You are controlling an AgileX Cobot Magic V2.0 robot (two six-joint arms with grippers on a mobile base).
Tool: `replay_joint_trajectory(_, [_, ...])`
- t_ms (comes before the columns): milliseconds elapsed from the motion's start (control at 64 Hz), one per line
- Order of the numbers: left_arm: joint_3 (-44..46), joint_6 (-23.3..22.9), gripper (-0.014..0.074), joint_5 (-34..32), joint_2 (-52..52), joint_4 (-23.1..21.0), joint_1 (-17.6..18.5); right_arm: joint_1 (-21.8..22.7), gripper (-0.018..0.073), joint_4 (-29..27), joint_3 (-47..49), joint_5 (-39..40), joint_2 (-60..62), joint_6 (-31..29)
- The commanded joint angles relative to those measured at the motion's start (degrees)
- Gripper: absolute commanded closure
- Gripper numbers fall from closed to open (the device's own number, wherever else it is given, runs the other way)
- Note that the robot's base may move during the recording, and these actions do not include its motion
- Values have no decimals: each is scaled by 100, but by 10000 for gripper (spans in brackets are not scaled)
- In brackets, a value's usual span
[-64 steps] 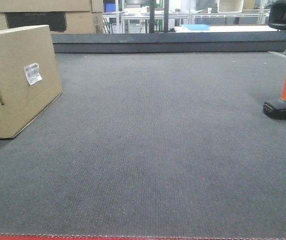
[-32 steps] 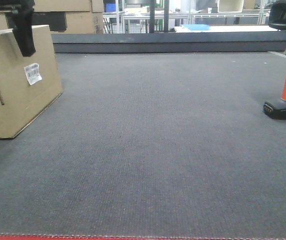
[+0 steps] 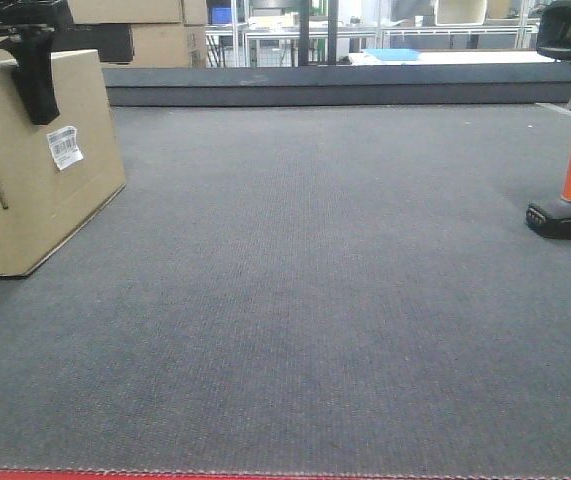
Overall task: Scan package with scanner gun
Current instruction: 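Lift the cardboard box up off the belt with the left gripper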
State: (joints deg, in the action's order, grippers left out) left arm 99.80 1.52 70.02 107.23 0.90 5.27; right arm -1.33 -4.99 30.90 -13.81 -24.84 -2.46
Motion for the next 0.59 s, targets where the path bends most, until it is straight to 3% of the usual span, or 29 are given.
replay_joint_trajectory(0, [51, -1, 708, -6, -46, -23, 10, -2, 0, 34, 46, 110, -24, 5])
replay_joint_trajectory(156, [51, -1, 708, -6, -307, -406, -1, -2, 0, 34, 46, 126, -24, 5])
replay_joint_trajectory(281, [51, 155, 708, -6, -723, -1093, -2, -54, 0, 34, 46, 1, -13, 5])
replay_joint_trajectory(344, [51, 311, 708, -6, -932, -1598, -11, -113, 0, 34, 46, -54, -13, 5])
replay_joint_trajectory(469, [-84, 604, 708, -6, -1302, -3032, -250, -188, 0, 34, 46, -250, 52, 5])
replay_joint_trajectory(578, [-347, 744, 708, -6, -1534, -3884, -459, -188, 0, 34, 35, -359, 148, 5])
